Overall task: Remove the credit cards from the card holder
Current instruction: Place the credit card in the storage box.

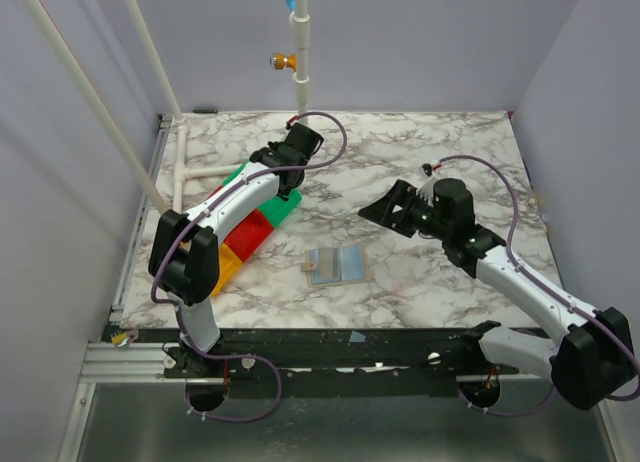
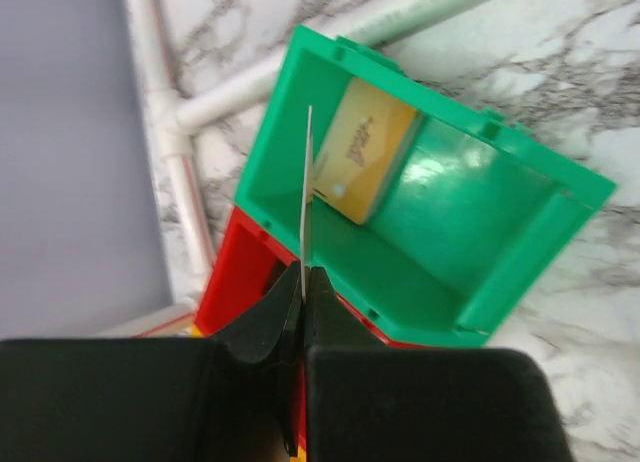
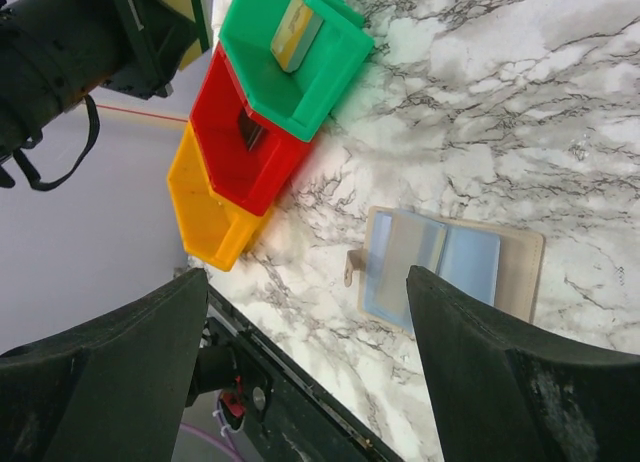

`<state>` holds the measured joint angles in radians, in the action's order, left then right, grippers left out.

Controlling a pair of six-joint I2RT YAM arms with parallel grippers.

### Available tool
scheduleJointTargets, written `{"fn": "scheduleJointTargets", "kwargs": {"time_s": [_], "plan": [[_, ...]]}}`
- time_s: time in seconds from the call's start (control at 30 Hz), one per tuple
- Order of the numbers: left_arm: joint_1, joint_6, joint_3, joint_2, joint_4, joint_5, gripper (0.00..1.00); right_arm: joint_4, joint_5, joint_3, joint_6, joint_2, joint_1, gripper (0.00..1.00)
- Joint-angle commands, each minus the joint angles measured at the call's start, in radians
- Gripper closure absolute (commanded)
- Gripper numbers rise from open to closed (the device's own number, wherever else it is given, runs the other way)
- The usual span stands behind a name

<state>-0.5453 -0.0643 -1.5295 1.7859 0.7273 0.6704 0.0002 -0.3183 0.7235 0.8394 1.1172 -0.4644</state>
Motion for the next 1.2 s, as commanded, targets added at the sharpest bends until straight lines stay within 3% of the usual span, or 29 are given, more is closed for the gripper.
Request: {"fn": "scheduleJointTargets", "kwargs": {"time_s": [0.0, 0.3, 1.17], "plan": [[-0.002, 0.22, 0.004, 0.027, -0.105, 0.177, 1.0, -0.042, 0.013, -0.021, -0.026, -0.029, 0.004, 0.16], [0.007, 0.38, 0.029, 0.101, -0.198, 0.185, 1.0, -0.046, 0.011, -0.027, -0.027, -0.034, 0.004, 0.16], [0.108, 0.406, 0.011, 0.232, -0.194, 0.066, 1.0, -0.043, 0.018, -0.021, -0.031, -0.001, 0.004, 0.16]]}}
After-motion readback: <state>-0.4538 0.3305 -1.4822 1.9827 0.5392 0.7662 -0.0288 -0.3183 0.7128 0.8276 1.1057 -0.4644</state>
